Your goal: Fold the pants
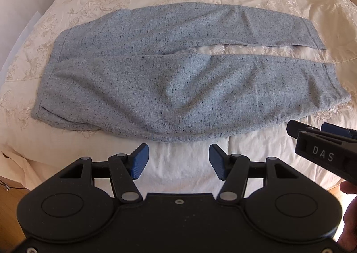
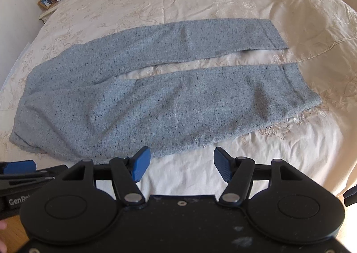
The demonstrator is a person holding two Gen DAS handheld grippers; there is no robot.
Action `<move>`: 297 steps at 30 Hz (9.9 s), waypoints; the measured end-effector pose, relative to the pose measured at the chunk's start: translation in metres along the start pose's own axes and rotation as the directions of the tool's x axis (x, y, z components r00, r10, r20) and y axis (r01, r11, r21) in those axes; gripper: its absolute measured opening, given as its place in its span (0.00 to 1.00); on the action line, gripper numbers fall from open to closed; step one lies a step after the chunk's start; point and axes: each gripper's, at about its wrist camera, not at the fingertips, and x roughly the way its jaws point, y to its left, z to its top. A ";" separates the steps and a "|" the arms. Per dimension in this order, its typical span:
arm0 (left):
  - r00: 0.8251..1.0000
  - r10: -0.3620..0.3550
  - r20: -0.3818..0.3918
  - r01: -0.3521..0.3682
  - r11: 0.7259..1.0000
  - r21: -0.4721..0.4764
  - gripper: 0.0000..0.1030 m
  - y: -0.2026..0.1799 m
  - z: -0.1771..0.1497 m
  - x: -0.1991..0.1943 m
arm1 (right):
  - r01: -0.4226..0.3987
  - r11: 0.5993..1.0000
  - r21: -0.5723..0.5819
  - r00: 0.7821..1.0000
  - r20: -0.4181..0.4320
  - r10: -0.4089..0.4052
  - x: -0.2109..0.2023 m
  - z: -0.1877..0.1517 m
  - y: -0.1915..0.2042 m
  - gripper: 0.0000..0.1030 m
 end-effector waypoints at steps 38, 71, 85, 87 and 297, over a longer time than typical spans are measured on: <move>0.976 0.185 0.117 -0.168 0.975 -0.145 0.61 0.346 0.282 0.216 | 0.189 0.981 0.043 0.982 0.006 -0.190 0.147 0.194 0.071 0.64; 0.954 0.286 0.091 -0.239 0.908 -0.344 0.09 0.331 0.280 0.245 | 0.269 0.951 0.154 0.958 0.056 -0.280 0.183 0.265 -0.087 0.63; 0.881 0.473 0.022 -0.441 0.835 -0.330 0.09 0.303 0.291 0.259 | 0.414 0.869 0.271 0.907 -0.042 -0.419 0.275 0.327 -0.244 0.57; 0.871 0.491 -0.022 -0.465 0.809 -0.361 0.10 0.303 0.295 0.266 | 0.495 0.829 0.261 0.864 -0.049 -0.501 0.277 0.329 -0.245 0.58; 0.961 0.199 -0.191 -0.274 0.759 -0.590 0.09 0.136 0.335 0.269 | 0.037 0.793 0.608 0.999 -0.039 -0.016 0.272 0.364 -0.244 0.16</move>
